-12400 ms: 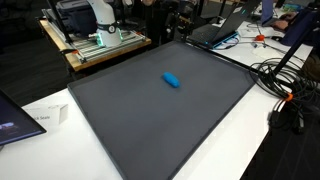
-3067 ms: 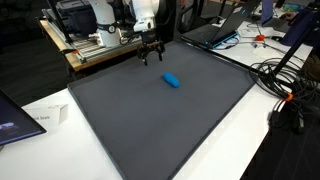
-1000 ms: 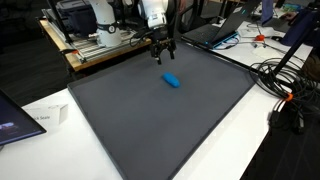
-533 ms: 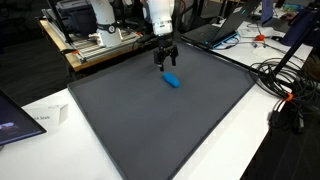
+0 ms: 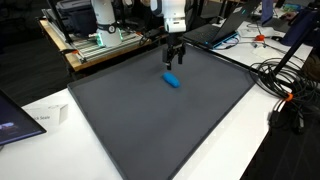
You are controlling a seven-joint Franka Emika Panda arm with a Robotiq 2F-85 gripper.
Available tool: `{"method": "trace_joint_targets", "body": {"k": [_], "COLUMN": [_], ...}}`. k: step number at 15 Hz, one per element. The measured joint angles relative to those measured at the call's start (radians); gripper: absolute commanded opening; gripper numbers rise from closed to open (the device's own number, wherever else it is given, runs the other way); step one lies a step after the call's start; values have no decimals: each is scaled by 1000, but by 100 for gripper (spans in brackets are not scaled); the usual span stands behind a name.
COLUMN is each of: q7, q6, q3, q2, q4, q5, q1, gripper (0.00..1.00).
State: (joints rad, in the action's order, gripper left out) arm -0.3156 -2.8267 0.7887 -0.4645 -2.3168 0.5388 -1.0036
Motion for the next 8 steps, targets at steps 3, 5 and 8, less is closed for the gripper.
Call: {"method": "trace_joint_targets", "body": {"k": [3, 5, 8], "q7": [118, 216, 284], "q6": [144, 209, 289], "q3": [-6, -85, -254], "q2": [0, 7, 14], "q4": [81, 131, 200], "q5": [-164, -322, -488], "q1": [44, 145, 335], "gripper": [100, 100, 100]}}
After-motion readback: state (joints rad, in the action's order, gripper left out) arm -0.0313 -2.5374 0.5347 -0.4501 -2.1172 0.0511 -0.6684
